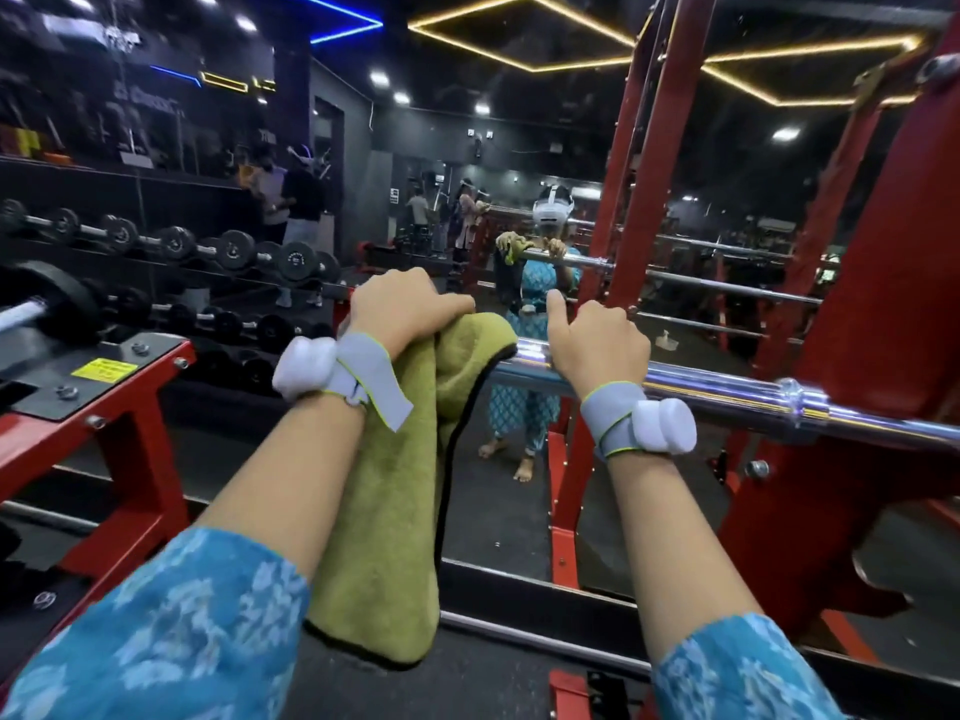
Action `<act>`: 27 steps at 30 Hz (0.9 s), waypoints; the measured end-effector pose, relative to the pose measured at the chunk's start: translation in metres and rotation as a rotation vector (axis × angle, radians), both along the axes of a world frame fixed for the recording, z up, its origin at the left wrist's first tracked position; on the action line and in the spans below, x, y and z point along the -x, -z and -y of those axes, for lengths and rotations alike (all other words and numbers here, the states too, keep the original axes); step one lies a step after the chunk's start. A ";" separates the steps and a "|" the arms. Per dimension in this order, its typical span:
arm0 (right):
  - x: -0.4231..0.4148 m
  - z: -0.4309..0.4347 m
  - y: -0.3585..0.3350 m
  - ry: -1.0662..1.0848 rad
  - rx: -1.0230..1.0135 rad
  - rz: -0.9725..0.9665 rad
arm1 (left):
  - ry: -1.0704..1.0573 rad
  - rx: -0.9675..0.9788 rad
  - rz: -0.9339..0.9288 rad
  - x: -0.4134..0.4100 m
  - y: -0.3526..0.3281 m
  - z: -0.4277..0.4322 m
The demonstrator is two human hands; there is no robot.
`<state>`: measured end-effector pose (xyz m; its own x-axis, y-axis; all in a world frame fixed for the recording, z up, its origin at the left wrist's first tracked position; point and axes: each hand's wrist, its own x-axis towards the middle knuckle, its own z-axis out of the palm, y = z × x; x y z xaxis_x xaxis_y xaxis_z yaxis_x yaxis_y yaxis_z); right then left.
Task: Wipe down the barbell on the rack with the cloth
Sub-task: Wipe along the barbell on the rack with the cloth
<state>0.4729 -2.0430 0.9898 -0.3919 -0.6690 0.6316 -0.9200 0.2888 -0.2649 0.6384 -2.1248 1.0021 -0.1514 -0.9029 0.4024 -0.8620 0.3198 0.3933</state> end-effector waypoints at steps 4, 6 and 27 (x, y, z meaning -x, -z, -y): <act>0.000 0.002 0.002 0.005 -0.015 -0.015 | -0.182 0.486 0.082 0.017 0.040 -0.027; 0.000 0.003 0.003 0.005 -0.019 -0.018 | -0.164 0.592 0.073 0.026 0.049 -0.036; -0.002 -0.002 0.003 0.002 -0.015 0.004 | -0.200 0.463 -0.098 0.015 0.044 -0.019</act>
